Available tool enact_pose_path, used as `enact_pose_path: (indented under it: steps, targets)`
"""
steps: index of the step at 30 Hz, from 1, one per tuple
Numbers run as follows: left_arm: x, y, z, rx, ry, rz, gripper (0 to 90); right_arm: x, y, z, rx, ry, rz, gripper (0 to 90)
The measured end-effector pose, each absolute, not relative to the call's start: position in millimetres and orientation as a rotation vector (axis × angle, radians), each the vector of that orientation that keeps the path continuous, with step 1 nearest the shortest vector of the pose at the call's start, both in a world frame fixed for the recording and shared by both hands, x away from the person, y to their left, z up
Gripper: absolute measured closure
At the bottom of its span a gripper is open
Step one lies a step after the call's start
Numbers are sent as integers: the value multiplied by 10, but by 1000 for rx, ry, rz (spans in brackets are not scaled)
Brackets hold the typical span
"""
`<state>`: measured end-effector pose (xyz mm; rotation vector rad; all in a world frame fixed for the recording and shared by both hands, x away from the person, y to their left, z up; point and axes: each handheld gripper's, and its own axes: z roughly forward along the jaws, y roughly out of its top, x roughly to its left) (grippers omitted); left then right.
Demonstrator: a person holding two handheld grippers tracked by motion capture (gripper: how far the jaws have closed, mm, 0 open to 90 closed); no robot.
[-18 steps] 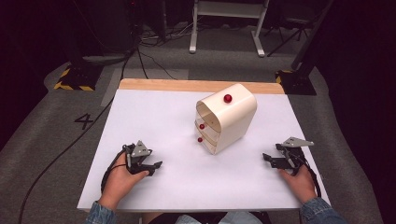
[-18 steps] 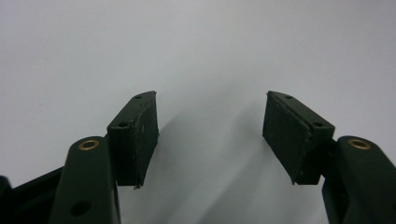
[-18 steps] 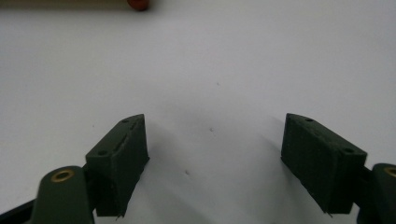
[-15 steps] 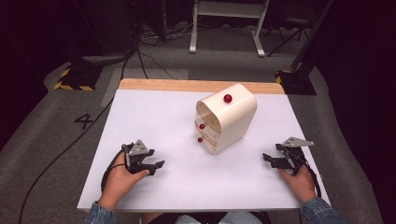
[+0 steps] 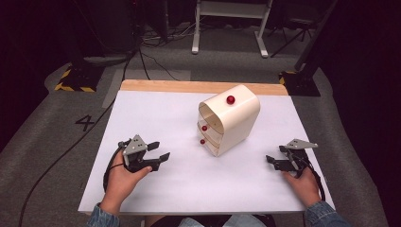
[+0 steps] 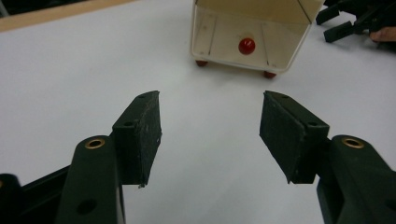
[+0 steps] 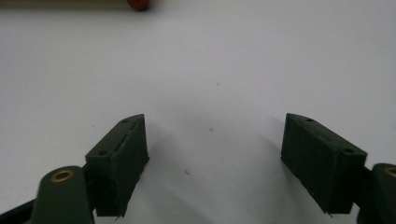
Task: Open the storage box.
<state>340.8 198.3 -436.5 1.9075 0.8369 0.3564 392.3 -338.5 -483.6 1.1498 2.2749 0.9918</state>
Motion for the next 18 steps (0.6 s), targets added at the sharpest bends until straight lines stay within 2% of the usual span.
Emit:
enact_pose_path:
  steps: [4,18]
  targets:
    - [3440,1936,-4322,1882,802,388,397,3923,-3384,-4836,1150,2275,992,229]
    - [3636,1625,-4256,1892,722,350,397,3923,-3384,-4836,1150,2274,992,229]
